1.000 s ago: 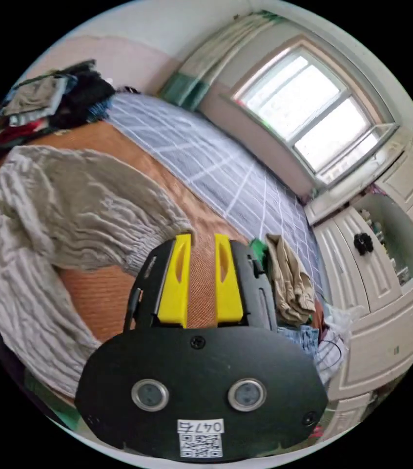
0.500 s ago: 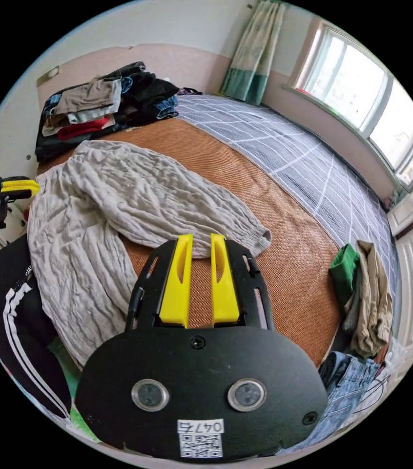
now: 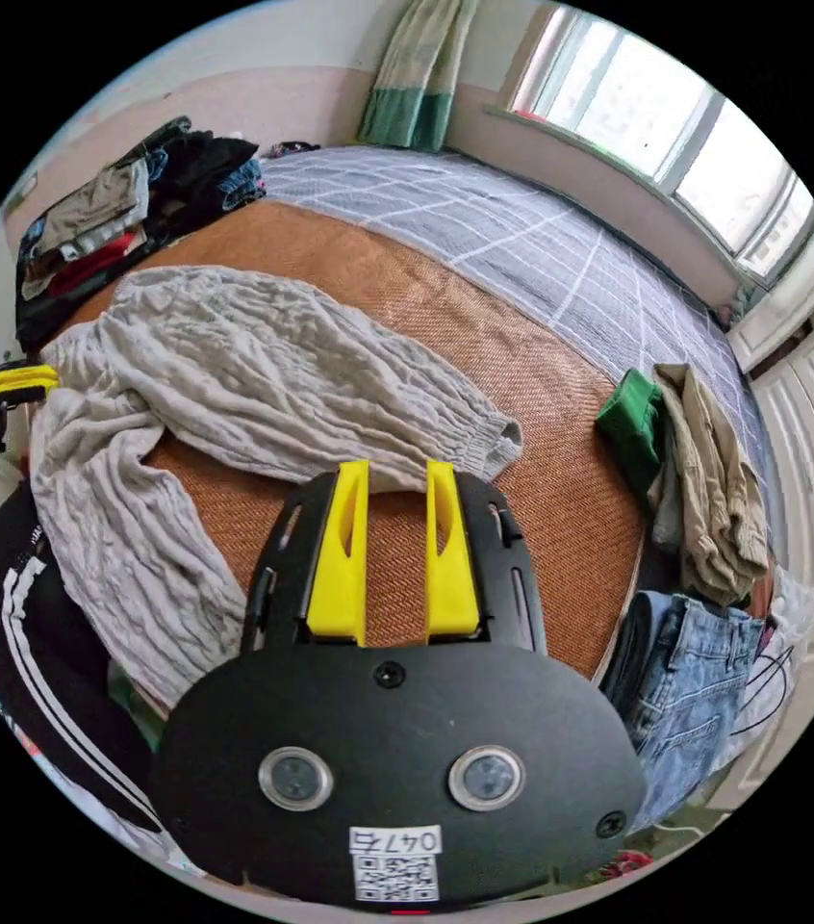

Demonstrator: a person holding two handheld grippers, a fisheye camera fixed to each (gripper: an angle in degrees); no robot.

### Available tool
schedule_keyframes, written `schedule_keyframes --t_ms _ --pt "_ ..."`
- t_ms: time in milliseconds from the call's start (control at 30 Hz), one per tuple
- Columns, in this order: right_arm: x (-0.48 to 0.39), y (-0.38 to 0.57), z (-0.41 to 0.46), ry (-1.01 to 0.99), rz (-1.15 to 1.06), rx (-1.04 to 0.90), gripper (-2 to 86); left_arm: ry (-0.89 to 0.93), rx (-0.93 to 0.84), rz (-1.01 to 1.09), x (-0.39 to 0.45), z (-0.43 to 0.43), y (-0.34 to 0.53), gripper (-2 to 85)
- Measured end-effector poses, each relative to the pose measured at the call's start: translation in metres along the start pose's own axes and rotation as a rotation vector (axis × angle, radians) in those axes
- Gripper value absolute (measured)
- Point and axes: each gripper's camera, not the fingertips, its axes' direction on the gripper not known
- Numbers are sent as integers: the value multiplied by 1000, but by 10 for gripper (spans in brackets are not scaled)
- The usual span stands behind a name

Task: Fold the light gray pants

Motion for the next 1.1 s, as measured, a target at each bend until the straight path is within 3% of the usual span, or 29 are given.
schedule_keyframes --t_ms 67,233,500,667,733,867,1033,1100 --pt "-2 39 -43 -111 -4 147 49 45 102 -115 -28 -38 43 49" --pt "-48 122 -74 -332 -298 140 54 -45 110 -275 -80 -57 135 75" --pt "-107 179 -65 -120 -506 122 72 35 42 -365 -120 15 191 108" --pt "-125 177 -51 -31 -582 23 51 146 75 -382 -129 48 219 36" --pt "-117 178 -59 -77 -538 53 33 122 103 -377 -129 40 231 21" --pt "-74 174 -67 -88 -198 117 4 135 155 -354 -132 22 254 5" --pt "-71 160 -48 -72 -115 100 -11 135 155 -332 -137 19 265 1" --pt "-79 154 -23 -79 -148 -16 -11 139 160 -335 -141 20 271 1"
